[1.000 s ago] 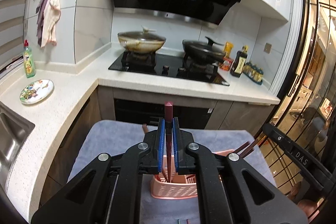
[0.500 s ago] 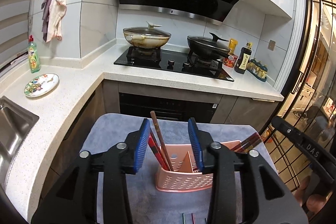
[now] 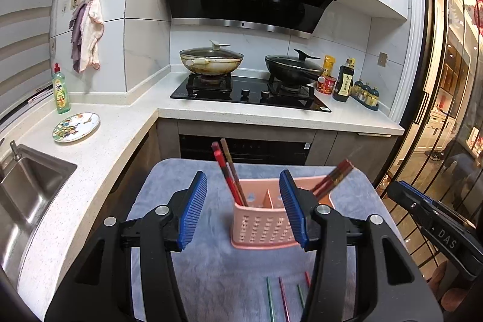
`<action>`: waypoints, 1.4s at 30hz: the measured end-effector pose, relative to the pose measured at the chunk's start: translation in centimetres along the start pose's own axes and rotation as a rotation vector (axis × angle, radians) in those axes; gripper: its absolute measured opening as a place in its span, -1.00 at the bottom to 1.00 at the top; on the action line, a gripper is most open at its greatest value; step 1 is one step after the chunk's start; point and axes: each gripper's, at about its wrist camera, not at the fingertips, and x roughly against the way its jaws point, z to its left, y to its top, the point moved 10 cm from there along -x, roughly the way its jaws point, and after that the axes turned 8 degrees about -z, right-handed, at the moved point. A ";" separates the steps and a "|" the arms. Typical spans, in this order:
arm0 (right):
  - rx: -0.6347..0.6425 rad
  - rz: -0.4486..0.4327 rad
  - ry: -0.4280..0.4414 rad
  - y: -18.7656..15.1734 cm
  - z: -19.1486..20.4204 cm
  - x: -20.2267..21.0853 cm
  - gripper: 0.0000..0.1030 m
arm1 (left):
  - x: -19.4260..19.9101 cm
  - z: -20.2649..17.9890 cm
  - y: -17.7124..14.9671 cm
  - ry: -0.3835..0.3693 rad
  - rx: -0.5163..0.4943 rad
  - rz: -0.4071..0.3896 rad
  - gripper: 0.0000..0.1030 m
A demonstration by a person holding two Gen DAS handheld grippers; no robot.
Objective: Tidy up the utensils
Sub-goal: 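Lower both chopsticks into the pink holder and open both tools, then withdraw both open tools back over the remaining chopsticks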
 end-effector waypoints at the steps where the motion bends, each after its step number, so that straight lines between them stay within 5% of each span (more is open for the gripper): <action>1: 0.003 0.000 0.000 -0.1 0.0 0.4 -0.62 | 0.3 0.0 -0.2 0.001 -0.002 0.001 -0.07; 12: 0.022 0.028 -0.023 -3.9 -0.5 5.0 -0.54 | 4.3 -0.1 -4.9 0.001 -0.037 0.054 -0.07; 42: 0.102 0.362 -0.105 -25.7 -2.5 10.5 -0.50 | 10.0 -0.2 -23.7 -0.050 -0.020 0.352 -0.01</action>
